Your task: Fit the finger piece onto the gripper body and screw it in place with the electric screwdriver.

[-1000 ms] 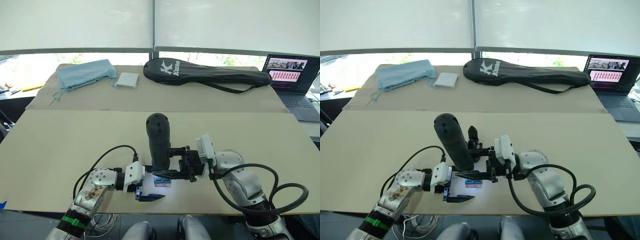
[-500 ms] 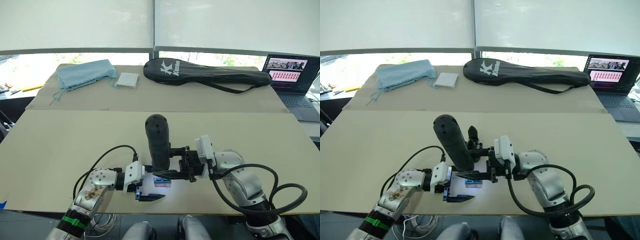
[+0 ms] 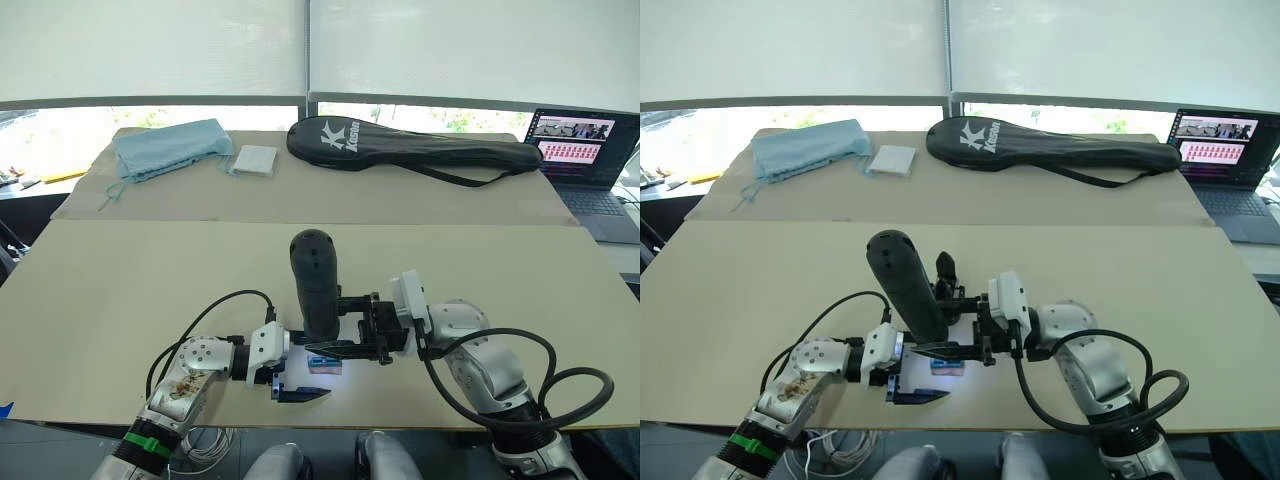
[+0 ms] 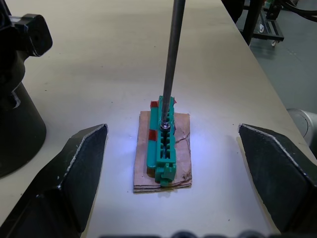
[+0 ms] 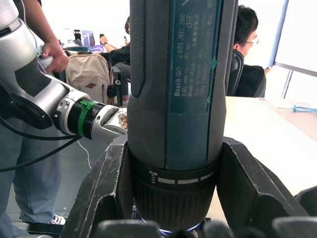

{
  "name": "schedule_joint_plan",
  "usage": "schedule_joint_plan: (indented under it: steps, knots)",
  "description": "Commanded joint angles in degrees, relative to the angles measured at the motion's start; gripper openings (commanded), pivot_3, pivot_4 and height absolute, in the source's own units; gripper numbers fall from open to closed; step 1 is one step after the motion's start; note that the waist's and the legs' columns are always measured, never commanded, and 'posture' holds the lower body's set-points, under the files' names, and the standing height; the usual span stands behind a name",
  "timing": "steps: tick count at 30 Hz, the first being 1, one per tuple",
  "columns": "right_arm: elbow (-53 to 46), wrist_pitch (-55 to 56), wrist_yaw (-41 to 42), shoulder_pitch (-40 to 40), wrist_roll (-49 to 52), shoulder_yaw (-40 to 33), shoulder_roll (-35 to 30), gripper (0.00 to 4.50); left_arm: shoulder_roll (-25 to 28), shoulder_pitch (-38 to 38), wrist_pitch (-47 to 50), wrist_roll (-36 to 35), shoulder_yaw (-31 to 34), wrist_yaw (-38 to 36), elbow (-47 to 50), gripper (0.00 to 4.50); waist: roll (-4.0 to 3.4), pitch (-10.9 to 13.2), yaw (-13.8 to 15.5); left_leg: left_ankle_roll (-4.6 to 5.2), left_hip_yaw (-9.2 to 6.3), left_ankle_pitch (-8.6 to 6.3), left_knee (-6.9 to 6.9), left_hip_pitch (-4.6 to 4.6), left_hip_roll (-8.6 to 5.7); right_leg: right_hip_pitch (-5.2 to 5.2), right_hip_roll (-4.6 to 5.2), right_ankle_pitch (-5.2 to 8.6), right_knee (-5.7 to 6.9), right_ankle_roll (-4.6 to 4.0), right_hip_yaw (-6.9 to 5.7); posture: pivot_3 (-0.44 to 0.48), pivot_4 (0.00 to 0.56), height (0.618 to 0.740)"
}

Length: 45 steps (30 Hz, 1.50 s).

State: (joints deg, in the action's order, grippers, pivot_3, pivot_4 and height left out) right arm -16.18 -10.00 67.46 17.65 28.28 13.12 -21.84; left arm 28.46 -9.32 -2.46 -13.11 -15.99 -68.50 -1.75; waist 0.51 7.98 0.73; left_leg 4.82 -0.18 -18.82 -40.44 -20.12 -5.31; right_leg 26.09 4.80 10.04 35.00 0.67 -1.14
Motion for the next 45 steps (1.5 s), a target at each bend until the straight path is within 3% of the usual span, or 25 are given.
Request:
schedule_joint_plan:
  steps: [1,45]
  knots:
    - [-1.72,1.57,-0.10,0.77,1.29,-0.69,0.58,1.92,-0.29,0.81,1.83,1.06,-1.54,0.54,-1.70,4.46,0.00,0.00,0.00,0.00,0.00,0.00,0.00,0.00,0.00,0.00,0.00,0.00,0.00,0.00,0.00,0.000,0.150,0.740]
    - [0.06,1.19,-0.12,1.80,-1.09,1.61,0.60,1.92,-0.37,1.15,3.27,0.96,-1.55,1.11,-0.83,4.46,-0.02,-0.01,-0.02,0.00,0.00,0.00,0.00,0.08,0.00,-0.04,-0.01,0.00,0.00,0.00,0.00,0.000,0.150,0.740]
